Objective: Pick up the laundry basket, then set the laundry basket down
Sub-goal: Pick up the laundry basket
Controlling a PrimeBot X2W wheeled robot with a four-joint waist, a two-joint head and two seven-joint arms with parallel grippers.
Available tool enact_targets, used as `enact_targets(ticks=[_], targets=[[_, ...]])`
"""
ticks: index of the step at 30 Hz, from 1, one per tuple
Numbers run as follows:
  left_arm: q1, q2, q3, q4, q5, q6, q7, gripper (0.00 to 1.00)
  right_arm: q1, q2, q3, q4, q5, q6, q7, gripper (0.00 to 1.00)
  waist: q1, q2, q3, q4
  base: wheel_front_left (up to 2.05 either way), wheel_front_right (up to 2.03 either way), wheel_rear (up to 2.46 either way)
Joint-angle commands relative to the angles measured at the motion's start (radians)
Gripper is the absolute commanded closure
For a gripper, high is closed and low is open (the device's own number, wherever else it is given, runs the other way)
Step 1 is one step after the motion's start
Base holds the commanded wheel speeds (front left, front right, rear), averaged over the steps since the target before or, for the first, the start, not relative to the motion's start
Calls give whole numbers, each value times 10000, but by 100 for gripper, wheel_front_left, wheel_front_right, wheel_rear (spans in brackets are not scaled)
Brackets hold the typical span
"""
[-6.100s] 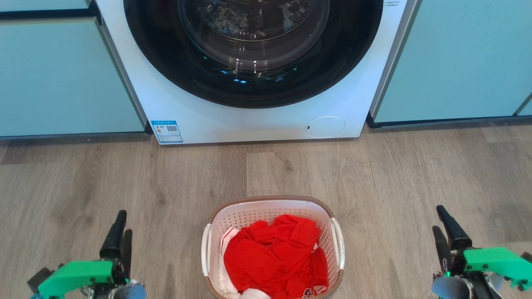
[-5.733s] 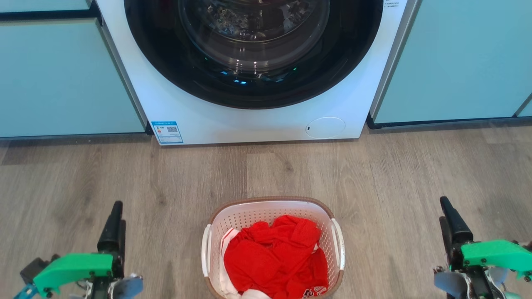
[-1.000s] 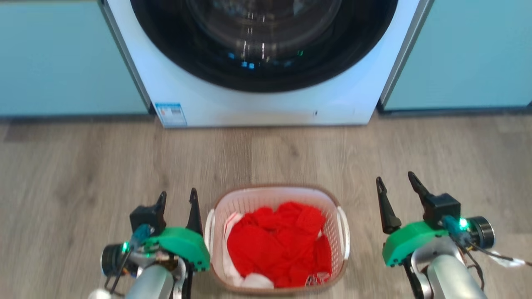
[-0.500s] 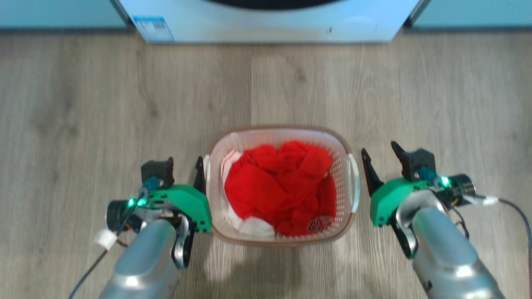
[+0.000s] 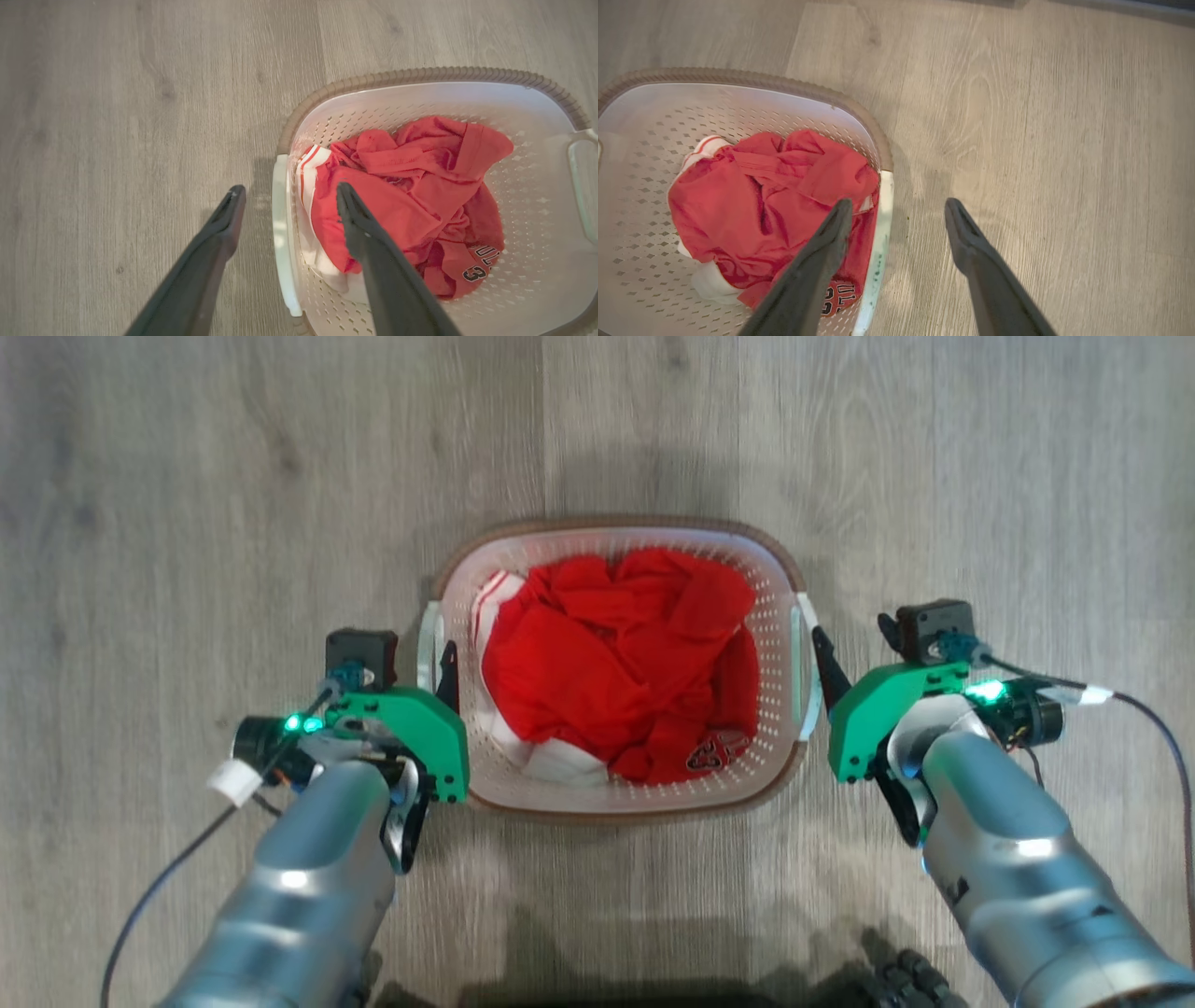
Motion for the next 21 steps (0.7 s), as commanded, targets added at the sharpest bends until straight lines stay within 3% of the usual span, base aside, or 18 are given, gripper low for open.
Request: enact_targets(ticks=[1, 11, 21], targets=[[-183, 187, 113, 45, -133, -106, -95, 0, -12, 92, 254, 20, 208, -15, -4, 0, -2, 0, 349, -49, 0, 0, 0], [-1130, 187, -893, 1468, -883, -677, -83, 0, -768, 95, 1297, 635, 1641, -15, 320, 0, -2, 0, 1268, -148, 0, 0, 0], [-2021, 187, -1659, 2182, -1485, -724, 770, 0, -1462, 96, 2254, 1036, 2613, -15, 968, 0, -2, 0, 1990, -233, 0, 0, 0]])
